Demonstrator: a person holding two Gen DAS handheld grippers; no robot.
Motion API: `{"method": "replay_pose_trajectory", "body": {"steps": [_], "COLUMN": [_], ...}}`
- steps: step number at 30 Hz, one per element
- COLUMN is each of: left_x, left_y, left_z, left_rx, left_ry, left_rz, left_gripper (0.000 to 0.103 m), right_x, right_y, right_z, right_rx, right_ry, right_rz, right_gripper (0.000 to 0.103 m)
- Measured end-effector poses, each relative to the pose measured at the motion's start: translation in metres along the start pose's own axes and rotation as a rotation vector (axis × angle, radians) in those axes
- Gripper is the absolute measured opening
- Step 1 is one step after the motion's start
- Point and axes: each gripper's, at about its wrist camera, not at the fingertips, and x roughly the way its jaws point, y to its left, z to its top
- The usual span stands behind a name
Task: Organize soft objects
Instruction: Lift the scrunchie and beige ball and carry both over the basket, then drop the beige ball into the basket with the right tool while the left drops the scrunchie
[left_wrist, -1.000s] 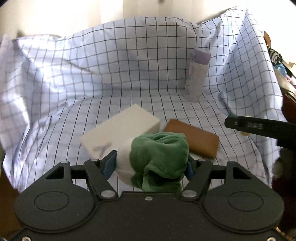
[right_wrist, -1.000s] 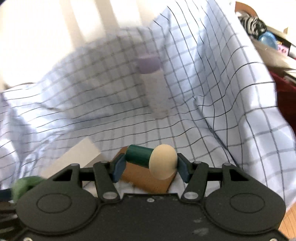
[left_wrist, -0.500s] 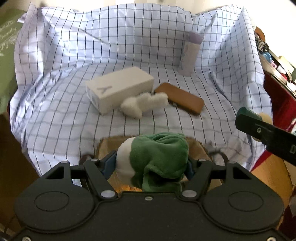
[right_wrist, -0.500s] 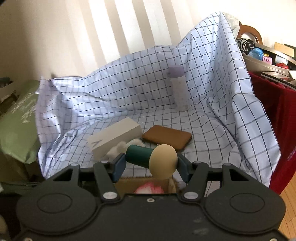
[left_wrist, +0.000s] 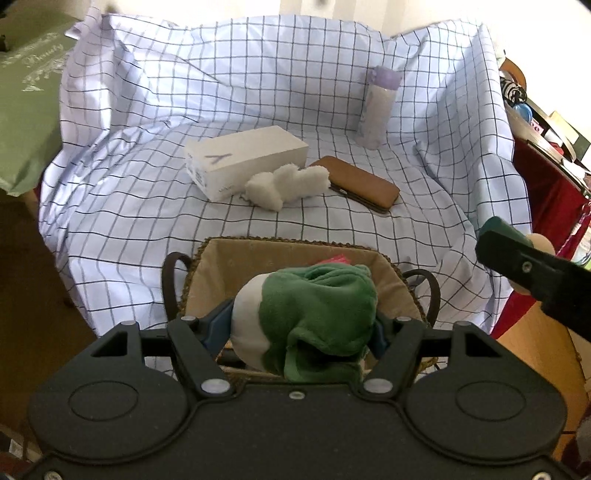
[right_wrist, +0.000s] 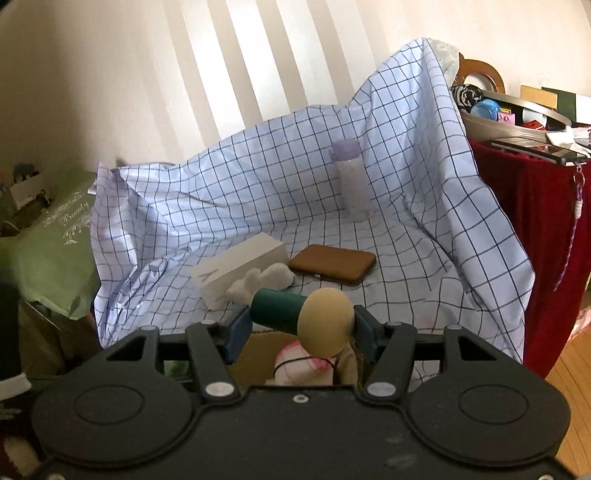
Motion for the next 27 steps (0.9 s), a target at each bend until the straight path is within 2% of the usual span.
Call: {"method": "replay_pose_trajectory", "body": {"steps": [5, 13, 22, 24, 27], "left_x": [0.001, 0.005, 0.004, 0.004, 0.004], "left_y": [0.004, 0.017, 0.024, 0.024, 0.024], "left_z": [-0.007, -0.014, -0.015, -0.014, -0.015], "left_rx": [-0.012, -0.066, -0.103, -0.103, -0.103], "left_ry": [-0.015, -0.002, -0.006, -0.007, -0.003], "left_rz": [0.049, 0.065, 0.071, 0.075, 0.072], "left_gripper": [0.066, 0.066, 0.066, 0.066, 0.066], "right_x": [0.016, 0.04, 0.045, 0.046, 0.045], "right_y": [0.003, 0.011, 0.01, 0.008, 0.007], "right_z": [-0.009, -0.023, -0.024, -0.024, -0.024], "right_rx": [-0.008, -0.052, -0.041, -0.031, -0.027], "right_ry": [0.054, 0.134, 0.148, 0.148, 0.148], "right_rz": [-0.016, -0.029, -0.012, -0.007, -0.008], "right_gripper": [0.059, 0.059, 0.06, 0.066, 0.067]}}
